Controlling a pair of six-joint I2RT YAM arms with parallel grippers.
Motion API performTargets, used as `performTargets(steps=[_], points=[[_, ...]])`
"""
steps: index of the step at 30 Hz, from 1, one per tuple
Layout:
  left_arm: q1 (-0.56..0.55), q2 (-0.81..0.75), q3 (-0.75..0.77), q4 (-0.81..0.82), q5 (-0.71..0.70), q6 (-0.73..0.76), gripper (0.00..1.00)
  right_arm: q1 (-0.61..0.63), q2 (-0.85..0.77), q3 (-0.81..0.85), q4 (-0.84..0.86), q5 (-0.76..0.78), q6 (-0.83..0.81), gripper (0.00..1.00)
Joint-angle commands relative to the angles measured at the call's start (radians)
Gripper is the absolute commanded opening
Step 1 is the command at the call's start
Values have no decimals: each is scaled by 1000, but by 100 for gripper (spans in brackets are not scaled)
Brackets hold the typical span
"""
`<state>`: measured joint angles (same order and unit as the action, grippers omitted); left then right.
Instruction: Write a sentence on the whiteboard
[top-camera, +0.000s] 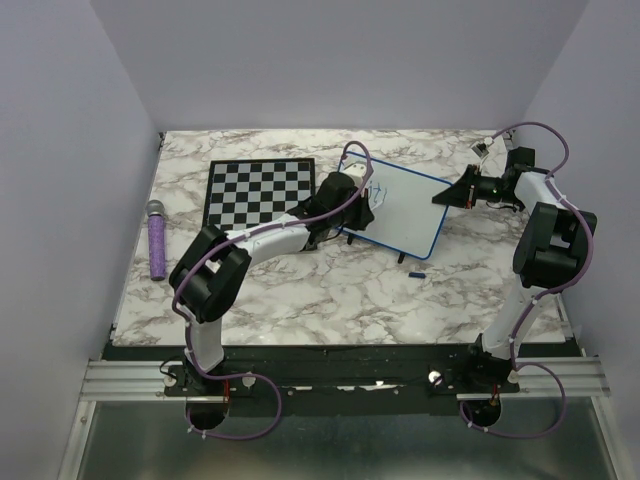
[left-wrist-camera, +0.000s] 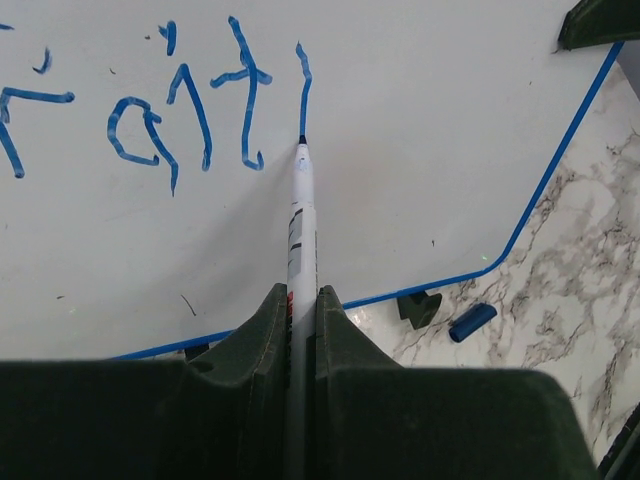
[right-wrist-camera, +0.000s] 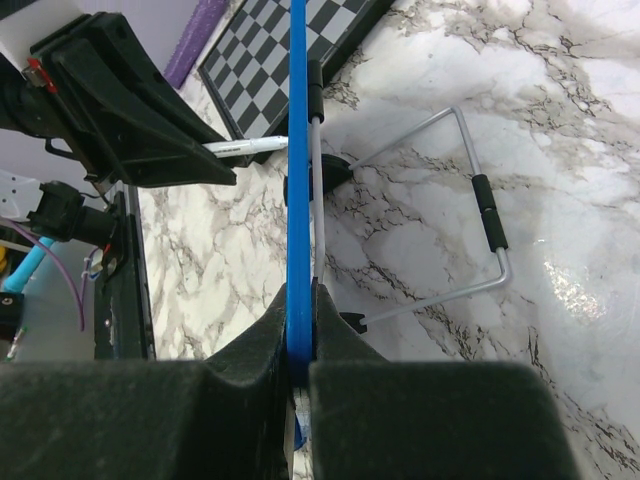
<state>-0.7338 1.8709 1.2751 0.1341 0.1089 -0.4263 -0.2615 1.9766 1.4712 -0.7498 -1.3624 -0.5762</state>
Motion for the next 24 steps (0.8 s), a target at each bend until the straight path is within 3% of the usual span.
performTargets(steps=[1, 13, 24], points=[[-4, -36, -29, -24, -31, 11, 0, 7, -15, 28, 15, 31, -48, 1], [-4, -62, -68, 2, -23, 3, 0, 7, -16, 28, 13, 31, -50, 1], [-6, -73, -13, 18, 12, -11, 0, 7, -15, 28, 13, 31, -50, 1]])
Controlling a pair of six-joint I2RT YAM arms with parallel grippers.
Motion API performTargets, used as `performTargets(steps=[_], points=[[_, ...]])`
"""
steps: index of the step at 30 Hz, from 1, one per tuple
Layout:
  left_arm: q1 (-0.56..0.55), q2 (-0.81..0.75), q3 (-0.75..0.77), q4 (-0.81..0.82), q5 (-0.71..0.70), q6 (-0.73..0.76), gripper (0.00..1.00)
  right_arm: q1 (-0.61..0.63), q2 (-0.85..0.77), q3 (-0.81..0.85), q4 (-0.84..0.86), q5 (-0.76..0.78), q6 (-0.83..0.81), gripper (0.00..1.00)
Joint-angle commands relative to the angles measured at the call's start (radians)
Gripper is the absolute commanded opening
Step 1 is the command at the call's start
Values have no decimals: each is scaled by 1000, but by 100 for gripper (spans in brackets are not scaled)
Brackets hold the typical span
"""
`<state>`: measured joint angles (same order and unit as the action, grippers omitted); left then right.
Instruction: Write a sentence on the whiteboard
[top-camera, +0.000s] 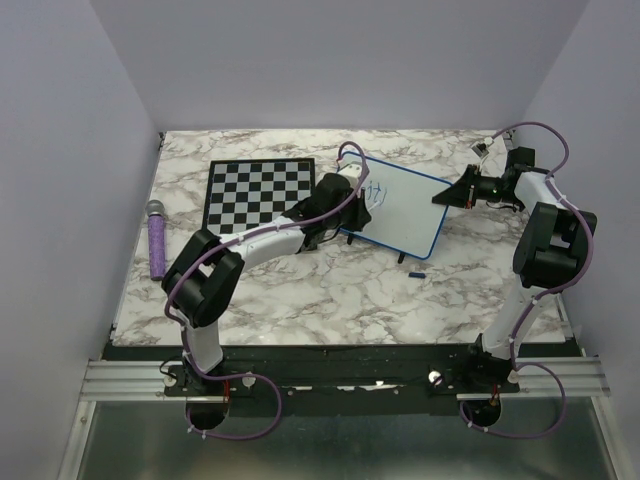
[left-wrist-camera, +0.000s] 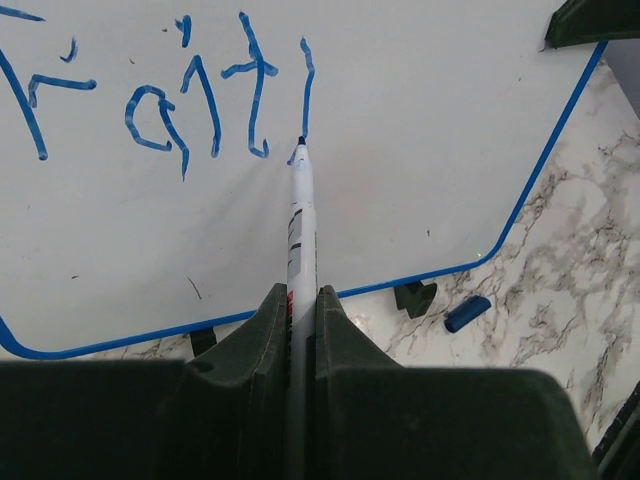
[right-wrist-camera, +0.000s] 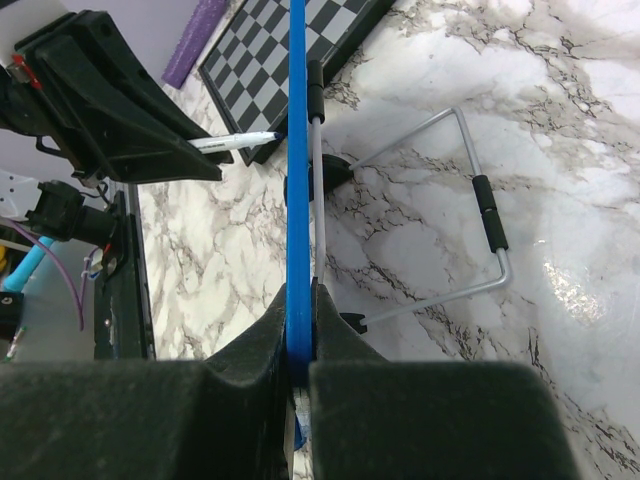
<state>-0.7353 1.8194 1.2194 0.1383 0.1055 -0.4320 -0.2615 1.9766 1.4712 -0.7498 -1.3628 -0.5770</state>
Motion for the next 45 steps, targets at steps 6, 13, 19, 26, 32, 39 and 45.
performTargets(steps=[6, 13, 19, 26, 32, 39, 45], points=[[-4, 23, 91, -11, 14, -7, 0, 7, -18, 28, 12, 31, -47, 1], [-4, 43, 106, -25, 16, -7, 0, 7, -15, 31, 12, 31, -50, 1], [-3, 50, 103, -29, 17, -5, 0, 7, -13, 31, 12, 31, -49, 1], [-4, 61, 109, -34, 23, -5, 0, 7, -13, 31, 12, 31, -49, 1], [-3, 70, 117, -42, 25, -7, 0, 7, -13, 31, 13, 30, -49, 0], [-4, 83, 129, -48, 33, -10, 0, 7, -15, 31, 12, 30, -49, 1], [-3, 87, 137, -48, 45, -11, 0, 7, -13, 31, 12, 28, -50, 1]])
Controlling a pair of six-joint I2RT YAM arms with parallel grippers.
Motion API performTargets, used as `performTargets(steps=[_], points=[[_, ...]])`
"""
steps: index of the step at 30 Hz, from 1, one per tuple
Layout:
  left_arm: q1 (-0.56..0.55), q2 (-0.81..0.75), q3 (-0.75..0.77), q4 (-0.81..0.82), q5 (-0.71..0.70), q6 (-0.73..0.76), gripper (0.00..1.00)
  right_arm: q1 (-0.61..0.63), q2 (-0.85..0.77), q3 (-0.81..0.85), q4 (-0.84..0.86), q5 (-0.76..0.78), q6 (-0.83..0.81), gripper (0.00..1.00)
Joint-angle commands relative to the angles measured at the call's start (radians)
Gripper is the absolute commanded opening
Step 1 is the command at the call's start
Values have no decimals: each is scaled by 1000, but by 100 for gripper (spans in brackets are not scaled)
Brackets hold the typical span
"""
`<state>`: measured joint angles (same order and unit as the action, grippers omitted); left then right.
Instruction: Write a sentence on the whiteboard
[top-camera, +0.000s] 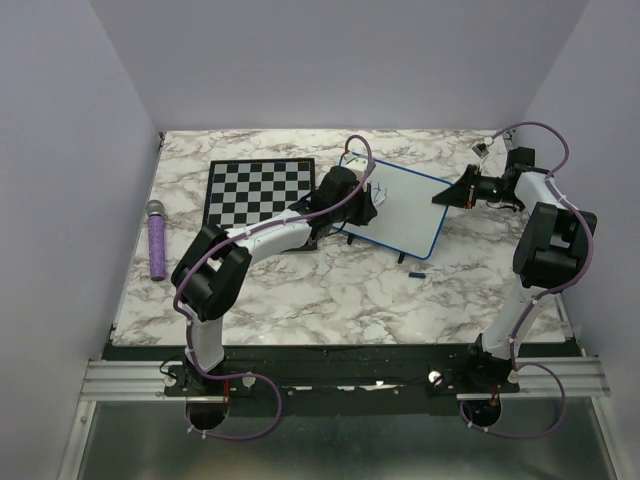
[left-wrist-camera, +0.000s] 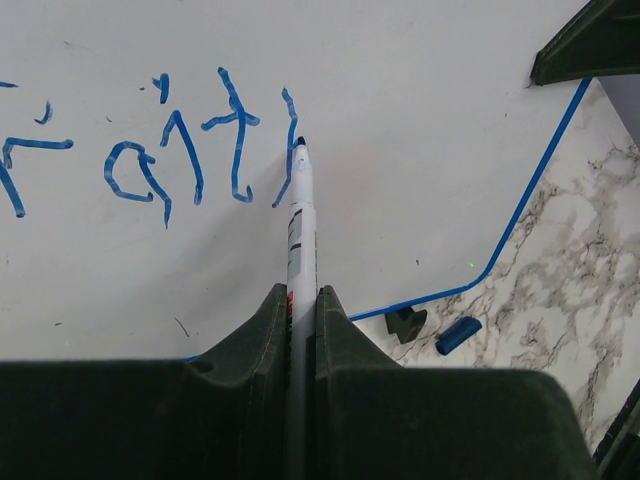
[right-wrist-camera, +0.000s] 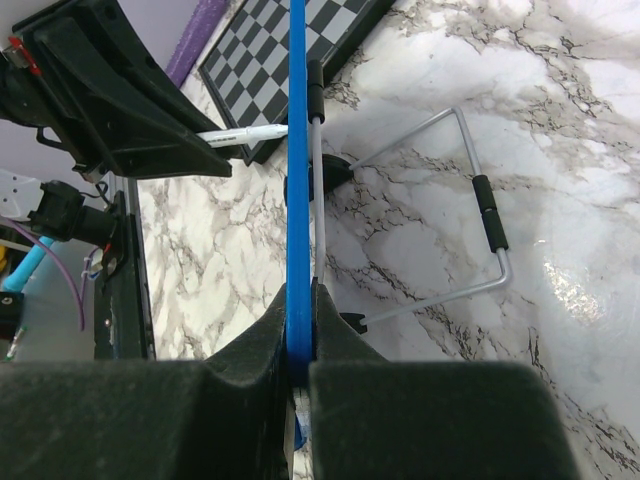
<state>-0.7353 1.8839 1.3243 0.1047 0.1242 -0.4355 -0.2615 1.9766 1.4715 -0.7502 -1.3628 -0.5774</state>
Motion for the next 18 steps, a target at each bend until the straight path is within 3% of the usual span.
performTargets(steps=[1, 18], points=[[-4, 24, 33, -16, 28, -8, 0, 7, -13, 30, 12, 30, -50, 1], [-4, 32, 18, -33, 52, -9, 0, 7, -13, 30, 11, 30, -50, 1]])
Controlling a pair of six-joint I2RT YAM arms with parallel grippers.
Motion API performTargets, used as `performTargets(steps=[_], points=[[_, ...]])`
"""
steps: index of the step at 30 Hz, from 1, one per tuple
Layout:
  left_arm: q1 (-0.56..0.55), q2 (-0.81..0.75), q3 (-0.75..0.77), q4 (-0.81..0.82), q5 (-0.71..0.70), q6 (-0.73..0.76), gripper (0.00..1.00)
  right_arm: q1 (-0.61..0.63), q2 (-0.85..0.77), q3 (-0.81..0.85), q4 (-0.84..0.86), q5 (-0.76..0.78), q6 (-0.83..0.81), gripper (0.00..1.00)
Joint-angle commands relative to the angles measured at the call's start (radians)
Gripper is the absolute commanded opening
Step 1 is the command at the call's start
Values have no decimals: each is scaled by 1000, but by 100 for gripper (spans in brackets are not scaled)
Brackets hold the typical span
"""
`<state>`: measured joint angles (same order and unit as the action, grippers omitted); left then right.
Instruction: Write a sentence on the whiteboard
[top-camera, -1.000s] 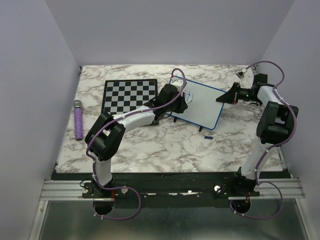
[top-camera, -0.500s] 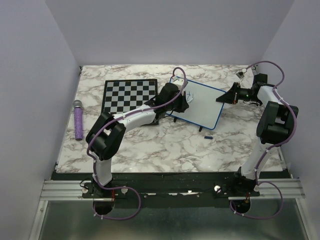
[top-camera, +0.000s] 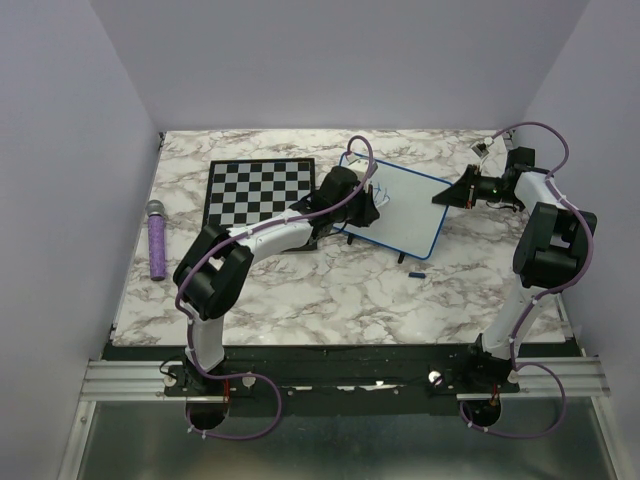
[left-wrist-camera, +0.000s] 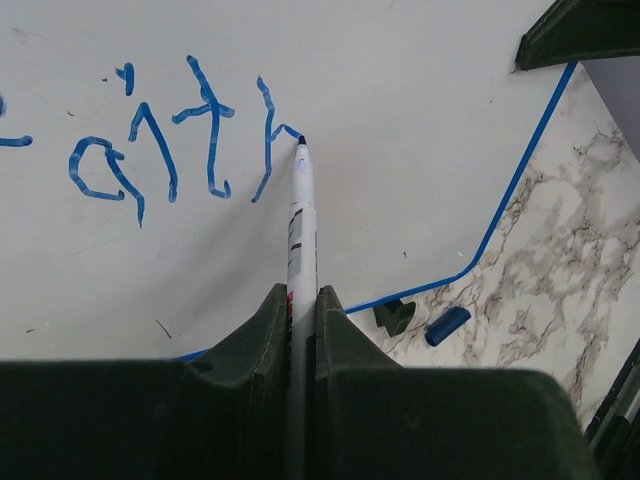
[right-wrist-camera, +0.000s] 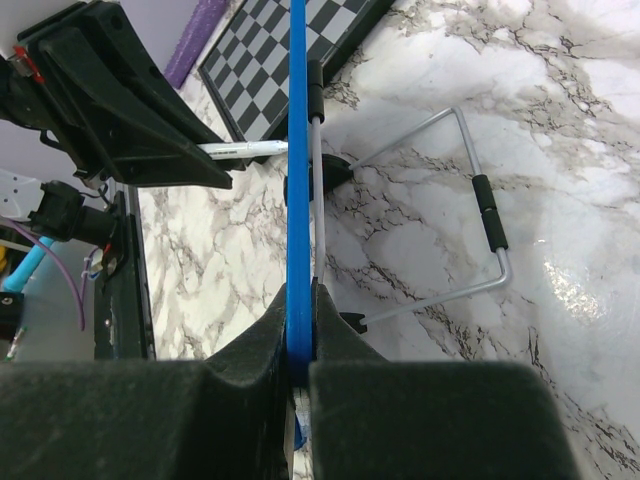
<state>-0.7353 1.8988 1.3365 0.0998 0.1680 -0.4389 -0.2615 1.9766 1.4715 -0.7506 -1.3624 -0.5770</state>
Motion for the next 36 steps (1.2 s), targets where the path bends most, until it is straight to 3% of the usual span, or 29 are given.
performTargets(steps=[1, 36], points=[[-3, 16, 1, -28, 8, -4, 0, 7, -15, 32, 11, 29, -50, 1], [-16, -20, -62, -12, 28, -12, 0, 7, -16, 33, 8, 23, -49, 1]])
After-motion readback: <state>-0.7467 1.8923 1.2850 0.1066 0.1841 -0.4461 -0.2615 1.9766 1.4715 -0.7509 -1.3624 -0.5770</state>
